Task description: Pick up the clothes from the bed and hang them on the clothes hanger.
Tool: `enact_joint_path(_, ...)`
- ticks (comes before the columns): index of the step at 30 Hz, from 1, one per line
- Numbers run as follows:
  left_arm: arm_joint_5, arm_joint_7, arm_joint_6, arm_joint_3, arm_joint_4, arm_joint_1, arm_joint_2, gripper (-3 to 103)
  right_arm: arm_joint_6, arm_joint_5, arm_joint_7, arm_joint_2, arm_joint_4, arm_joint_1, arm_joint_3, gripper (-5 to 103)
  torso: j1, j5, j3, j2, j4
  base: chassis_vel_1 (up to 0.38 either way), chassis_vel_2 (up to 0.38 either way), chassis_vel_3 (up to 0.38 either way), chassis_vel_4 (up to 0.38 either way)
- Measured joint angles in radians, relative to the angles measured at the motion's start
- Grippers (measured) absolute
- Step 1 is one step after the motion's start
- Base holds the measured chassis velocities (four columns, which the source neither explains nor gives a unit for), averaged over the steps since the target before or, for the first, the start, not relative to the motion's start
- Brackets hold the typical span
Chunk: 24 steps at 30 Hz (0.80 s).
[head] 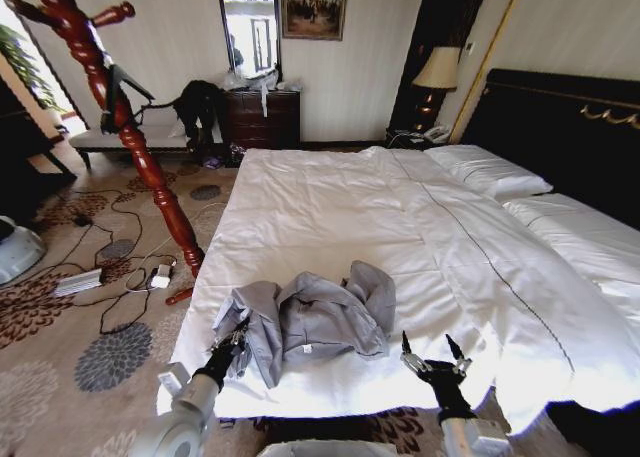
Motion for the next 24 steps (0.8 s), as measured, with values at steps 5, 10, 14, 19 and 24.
enact_joint_path(5, -0.002, 0.001, 0.008, -0.03, -0.069, -0.039, 0.083, 1, -0.002, -0.001, 0.002, 0.002, -0.001, 0.003, -0.004, 100, 0.0, 0.0, 0.0, 0.0, 0.0, 0.0, 0.0, 0.0, 0.0)
enact_joint_path(10, -0.065, 0.003, 0.019, -0.101, -0.117, -0.102, 0.226, 1, -0.004, 0.002, 0.005, 0.0, 0.003, 0.006, -0.005, 100, 0.0, 0.0, 0.0, 0.0, -0.0004, 0.0, 0.0, 0.0, 0.0)
enact_joint_path(14, -0.114, 0.003, 0.027, -0.164, -0.134, -0.117, 0.314, 1, -0.026, 0.027, 0.005, -0.014, 0.015, 0.01, -0.012, 100, 0.0, 0.0002, 0.0, 0.0, -0.0003, 0.0, 0.0, 0.0, 0.0)
enact_joint_path(19, -0.181, 0.003, 0.034, -0.246, -0.145, -0.097, 0.358, 1, -0.102, 0.138, 0.003, -0.055, 0.044, -0.009, -0.03, 100, 0.0, 0.0, 0.0, 0.0, -0.0002, 0.0, 0.0, 0.0, 0.0)
enact_joint_path(24, -0.162, 0.028, 0.035, -0.282, -0.131, 0.016, 0.302, 1, -0.182, 0.253, 0.005, -0.134, 0.043, 0.003, -0.038, 100, 0.0, 0.0, 0.0, 0.0, 0.0001, 0.0, 0.0, 0.0, 0.0)
